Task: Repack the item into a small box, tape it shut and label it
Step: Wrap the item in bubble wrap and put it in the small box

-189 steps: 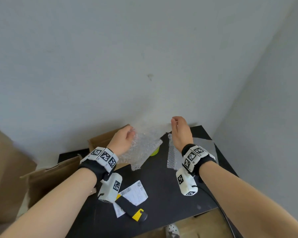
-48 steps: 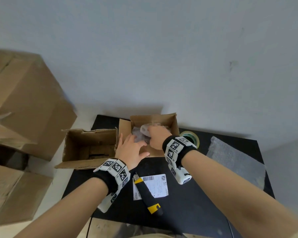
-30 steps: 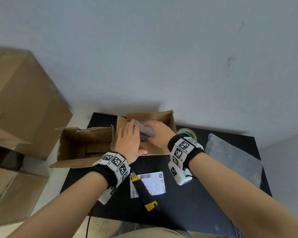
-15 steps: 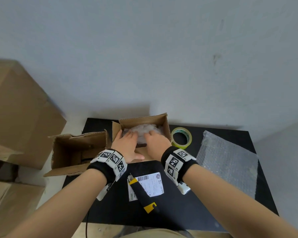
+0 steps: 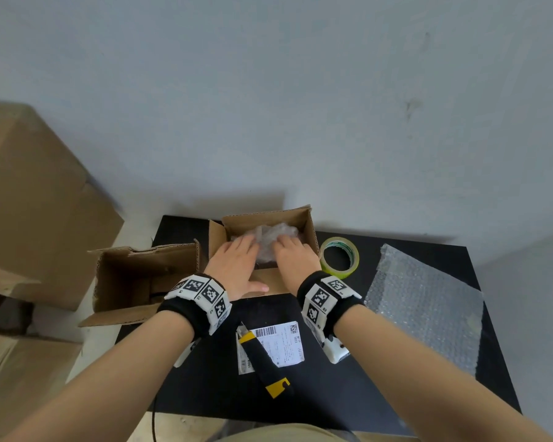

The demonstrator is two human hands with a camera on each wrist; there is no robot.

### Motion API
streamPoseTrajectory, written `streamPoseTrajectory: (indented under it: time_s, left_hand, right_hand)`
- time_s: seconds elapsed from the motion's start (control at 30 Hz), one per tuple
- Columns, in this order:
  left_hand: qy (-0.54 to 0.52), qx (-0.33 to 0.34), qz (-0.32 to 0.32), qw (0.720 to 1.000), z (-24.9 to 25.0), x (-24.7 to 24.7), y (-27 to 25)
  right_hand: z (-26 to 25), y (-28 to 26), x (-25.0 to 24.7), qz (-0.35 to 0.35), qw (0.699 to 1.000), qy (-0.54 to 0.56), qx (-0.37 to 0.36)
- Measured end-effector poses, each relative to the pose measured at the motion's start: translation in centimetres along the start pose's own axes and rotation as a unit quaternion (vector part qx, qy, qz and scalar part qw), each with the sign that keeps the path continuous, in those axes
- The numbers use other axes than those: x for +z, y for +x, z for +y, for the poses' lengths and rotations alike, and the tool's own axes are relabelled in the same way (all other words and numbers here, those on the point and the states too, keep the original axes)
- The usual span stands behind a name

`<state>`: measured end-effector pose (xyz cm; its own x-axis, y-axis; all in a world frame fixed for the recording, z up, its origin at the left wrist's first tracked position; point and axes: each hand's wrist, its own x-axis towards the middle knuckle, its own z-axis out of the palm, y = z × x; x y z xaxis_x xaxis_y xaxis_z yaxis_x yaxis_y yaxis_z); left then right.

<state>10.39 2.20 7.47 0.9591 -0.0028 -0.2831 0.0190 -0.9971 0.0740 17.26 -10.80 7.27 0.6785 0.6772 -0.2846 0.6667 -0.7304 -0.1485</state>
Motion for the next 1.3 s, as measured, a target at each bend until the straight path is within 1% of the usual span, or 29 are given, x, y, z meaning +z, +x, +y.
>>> streamPoseTrajectory:
  time_s: [0.1, 0.2, 0.37, 0.47, 0.53, 0.6, 0.67, 0.8, 0.87, 1.0, 1.07, 1.17, 1.3]
  left_hand:
    - [-0.040, -0.010, -0.006, 0.999, -0.1, 0.3, 0.1]
    - [-0.025, -0.024, -0.022, 0.999, -0.6, 0.4, 0.4]
    - [0.027, -0.016, -0.061, 0.998, -1.1, 0.5, 1.1]
    - [0.057, -0.024, -0.072, 0.995, -1.4, 0.7, 1.3]
    - [0.091, -0.032, -0.062, 0.993, -1.3, 0.8, 1.2]
    - [0.106, -0.033, -0.047, 0.993, -1.1, 0.8, 1.1]
    - [0.090, -0.031, -0.040, 0.995, -1.0, 0.6, 1.0]
    - [0.032, -0.026, -0.026, 0.999, -0.9, -0.4, 1.0]
    - [0.004, -0.026, -0.017, 1.000, -0.6, -1.0, 0.9]
    - [-0.006, -0.004, 0.050, 0.999, 0.1, -2.6, 0.5]
    - [-0.010, 0.017, 0.080, 0.997, 0.6, -3.5, 0.4]
    - [-0.023, 0.055, 0.115, 0.992, 2.3, -5.0, 0.3]
    - [-0.052, 0.131, 0.155, 0.978, 6.5, -5.8, 0.5]
  right_hand:
    - [0.4, 1.0, 0.8, -0.040, 0.994, 0.089, 0.049]
    - [0.6, 1.9, 1.1, -0.069, 0.985, 0.133, 0.082]
    - [1.0, 2.9, 0.0, -0.127, 0.973, 0.145, 0.130]
    - [0.9, 3.1, -0.3, -0.137, 0.971, 0.135, 0.140]
    - [0.8, 2.7, -0.1, -0.102, 0.974, 0.143, 0.144]
    - [0.9, 2.1, 0.1, -0.047, 0.978, 0.143, 0.142]
    - [1.2, 1.7, 0.1, -0.008, 0.984, 0.127, 0.124]
    - [1.3, 0.6, -0.2, 0.020, 0.990, 0.109, 0.090]
    - [1.4, -0.1, -0.6, 0.052, 0.992, 0.093, 0.070]
    - [1.8, -1.8, -1.9, 0.123, 0.992, 0.036, 0.015]
    - [2.0, -3.0, -2.7, 0.144, 0.989, 0.037, 0.027]
    - [2.9, -5.2, -3.6, 0.161, 0.984, 0.035, 0.073]
    - [5.3, -9.1, -3.4, 0.163, 0.976, 0.037, 0.142]
